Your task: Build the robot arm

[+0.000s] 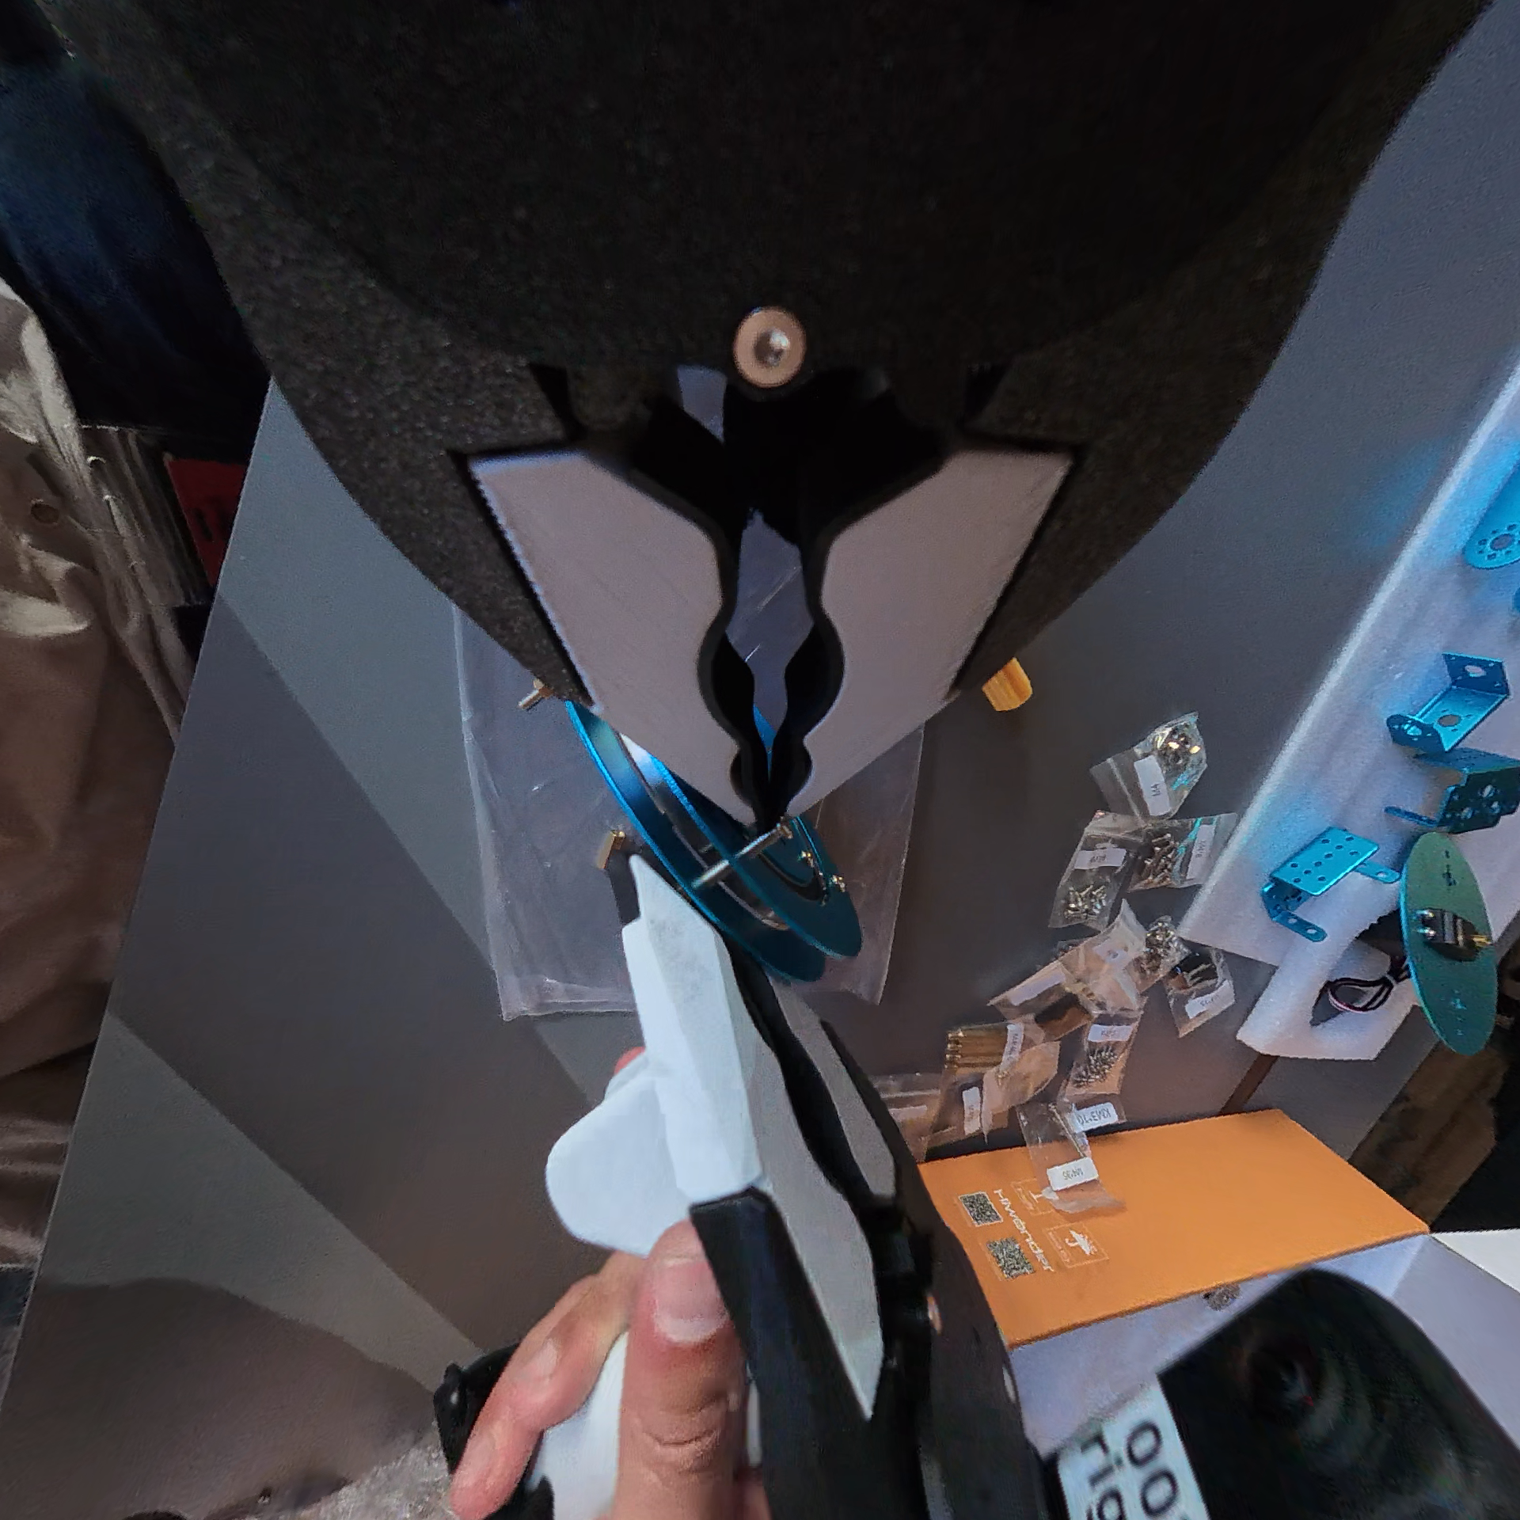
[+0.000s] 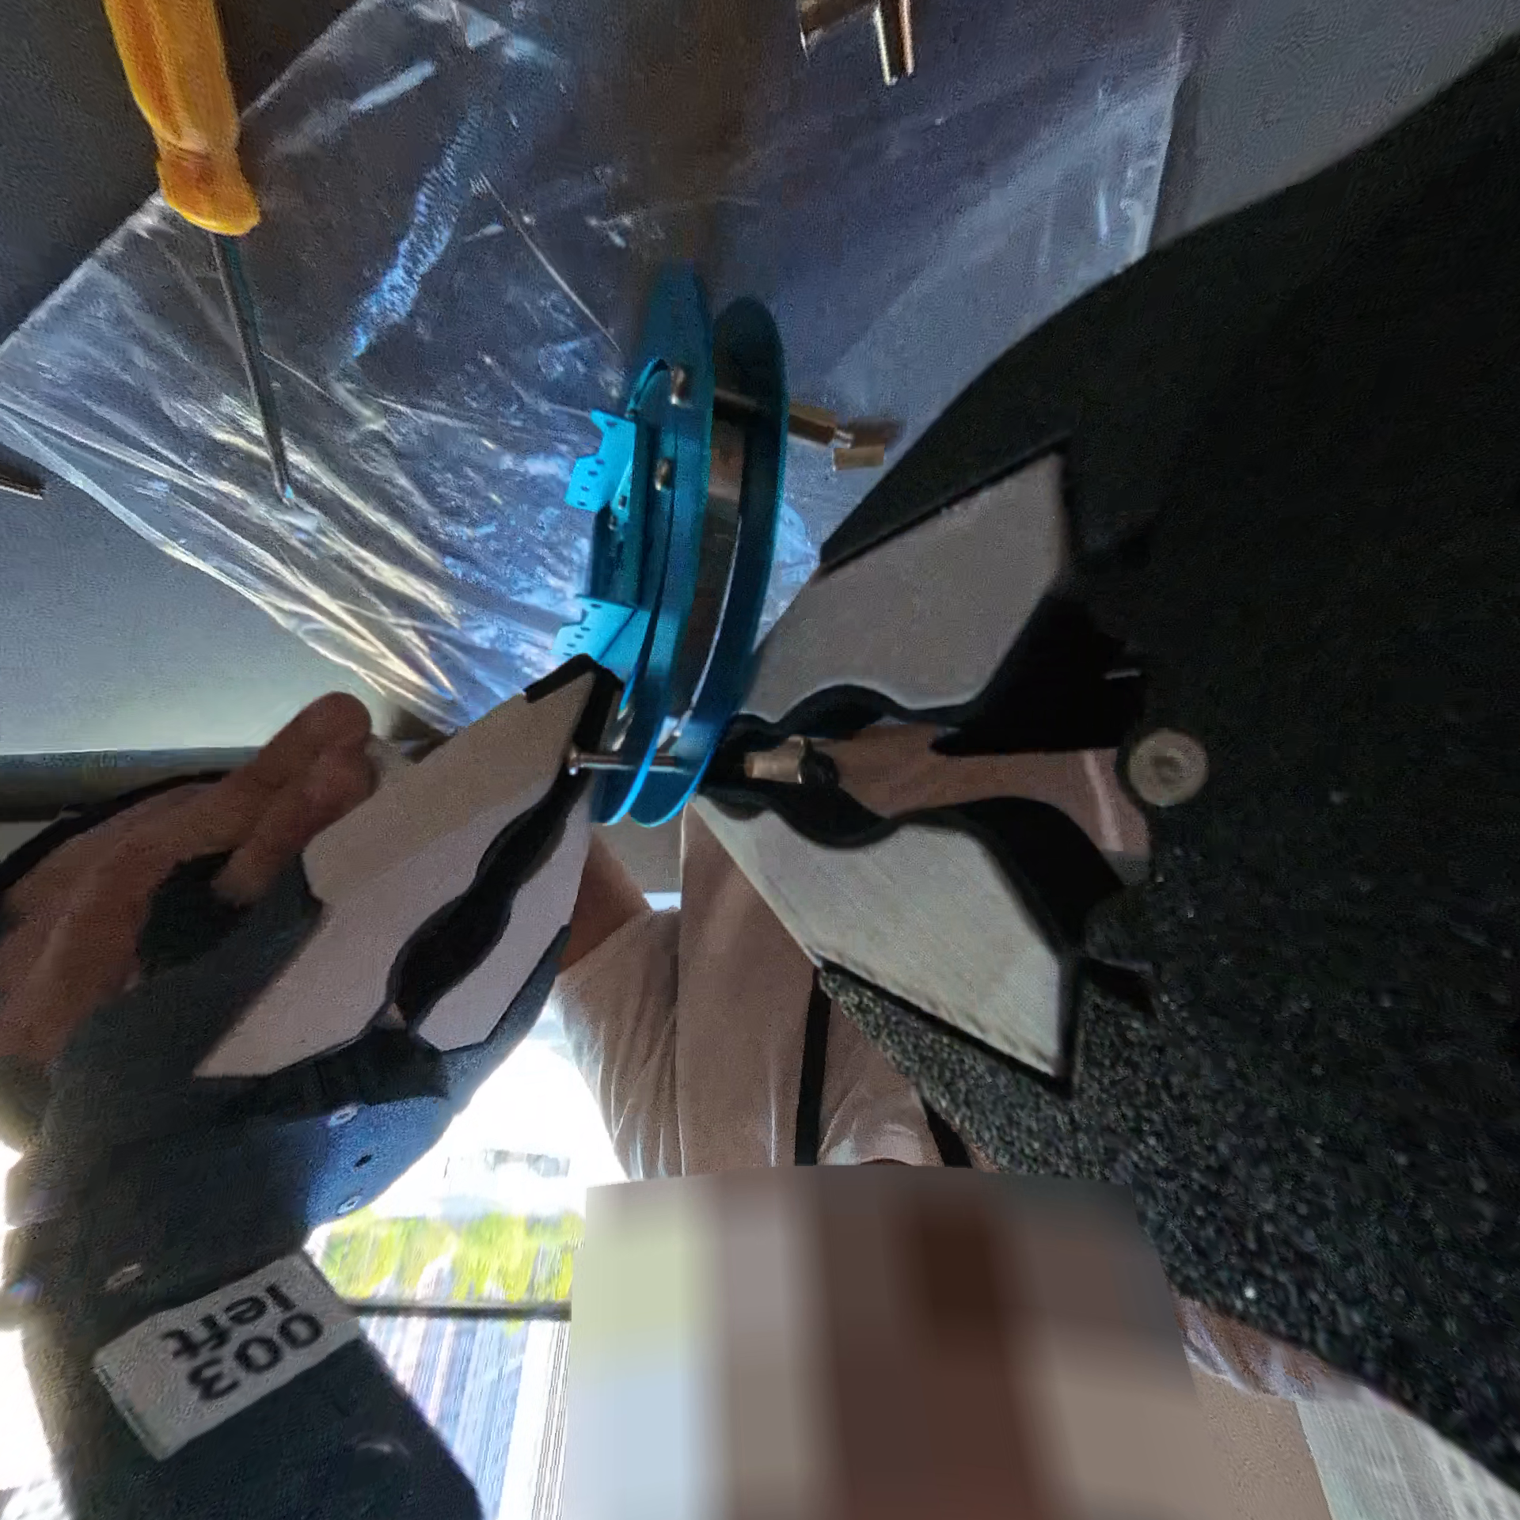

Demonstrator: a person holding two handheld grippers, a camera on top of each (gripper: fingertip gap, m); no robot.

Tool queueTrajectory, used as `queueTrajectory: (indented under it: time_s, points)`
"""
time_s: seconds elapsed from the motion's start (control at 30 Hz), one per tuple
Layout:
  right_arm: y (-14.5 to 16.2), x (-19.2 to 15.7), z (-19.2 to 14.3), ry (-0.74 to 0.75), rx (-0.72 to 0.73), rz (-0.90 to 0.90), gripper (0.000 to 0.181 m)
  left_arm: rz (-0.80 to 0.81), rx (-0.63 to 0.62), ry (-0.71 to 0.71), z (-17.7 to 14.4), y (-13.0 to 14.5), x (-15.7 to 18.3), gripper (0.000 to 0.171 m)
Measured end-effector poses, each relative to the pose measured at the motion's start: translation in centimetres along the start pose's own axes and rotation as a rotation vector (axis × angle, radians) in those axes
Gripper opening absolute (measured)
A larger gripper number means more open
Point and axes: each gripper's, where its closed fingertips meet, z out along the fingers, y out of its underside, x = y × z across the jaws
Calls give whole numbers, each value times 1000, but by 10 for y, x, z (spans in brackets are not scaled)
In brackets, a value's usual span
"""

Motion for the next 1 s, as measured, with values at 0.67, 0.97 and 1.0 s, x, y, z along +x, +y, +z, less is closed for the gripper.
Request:
queueTrajectory:
  time_s: [0.67, 0.97, 1.0]
  points:
    - [3, -13, 16, -118, 343, -59, 5, -334, 386, -40, -51, 1, 24, 31]
    - [2, -14, 21, -127, 390, -74, 5, -152, 361, -178, -34, 0, 42, 55]
    - [3, -14, 21, -123, 393, -77, 5, -144, 361, -191, -32, 0, 41, 55]
